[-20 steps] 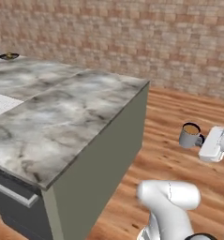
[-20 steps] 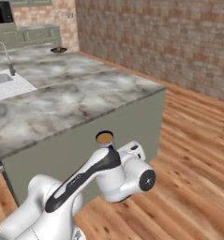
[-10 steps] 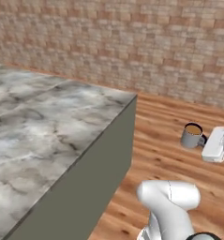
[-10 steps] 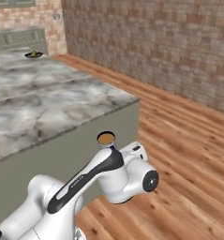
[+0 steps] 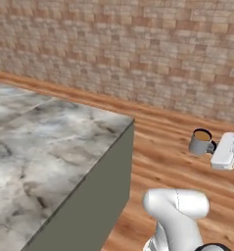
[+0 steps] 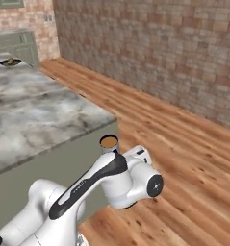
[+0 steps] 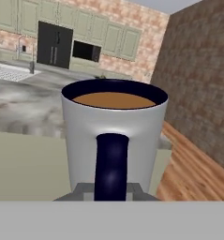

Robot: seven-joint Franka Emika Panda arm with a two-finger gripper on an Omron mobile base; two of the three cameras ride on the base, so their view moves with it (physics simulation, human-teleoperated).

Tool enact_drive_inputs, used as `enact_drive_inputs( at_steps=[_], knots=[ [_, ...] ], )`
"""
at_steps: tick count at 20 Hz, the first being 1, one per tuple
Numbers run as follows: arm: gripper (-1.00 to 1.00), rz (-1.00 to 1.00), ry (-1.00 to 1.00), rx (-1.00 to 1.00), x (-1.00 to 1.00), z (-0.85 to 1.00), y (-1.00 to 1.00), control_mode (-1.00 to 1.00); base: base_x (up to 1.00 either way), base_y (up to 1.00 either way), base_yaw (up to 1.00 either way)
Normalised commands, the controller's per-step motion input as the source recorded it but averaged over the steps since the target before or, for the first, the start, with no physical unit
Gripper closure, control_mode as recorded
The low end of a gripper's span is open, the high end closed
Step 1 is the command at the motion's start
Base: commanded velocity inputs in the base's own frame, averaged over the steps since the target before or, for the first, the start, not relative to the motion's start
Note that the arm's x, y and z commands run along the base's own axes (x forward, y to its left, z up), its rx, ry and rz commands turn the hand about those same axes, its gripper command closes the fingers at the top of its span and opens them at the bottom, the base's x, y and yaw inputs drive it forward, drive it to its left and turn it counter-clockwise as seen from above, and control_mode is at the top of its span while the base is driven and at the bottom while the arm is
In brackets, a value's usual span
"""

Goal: Pick up the brewed coffee from the coffee machine and place it next to the breakfast plate on the dining counter.

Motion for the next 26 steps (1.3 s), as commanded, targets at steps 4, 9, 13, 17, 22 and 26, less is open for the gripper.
enact_drive_inputs(
  at_steps=[4,9,13,17,22,26],
  knots=[
    [1.0,0.0,0.0,0.0,0.0,0.0,0.0,1.0,1.0,-0.24,0.05],
    [1.0,0.0,0.0,0.0,0.0,0.0,0.0,1.0,1.0,-0.18,0.08],
    [1.0,0.0,0.0,0.0,0.0,0.0,0.0,1.0,1.0,-0.26,0.11],
    [1.0,0.0,0.0,0.0,0.0,0.0,0.0,1.0,1.0,-0.31,0.2],
    [1.0,0.0,0.0,0.0,0.0,0.0,0.0,1.0,1.0,-0.38,0.35],
    [1.0,0.0,0.0,0.0,0.0,0.0,0.0,1.0,1.0,-0.36,0.48]
  ],
)
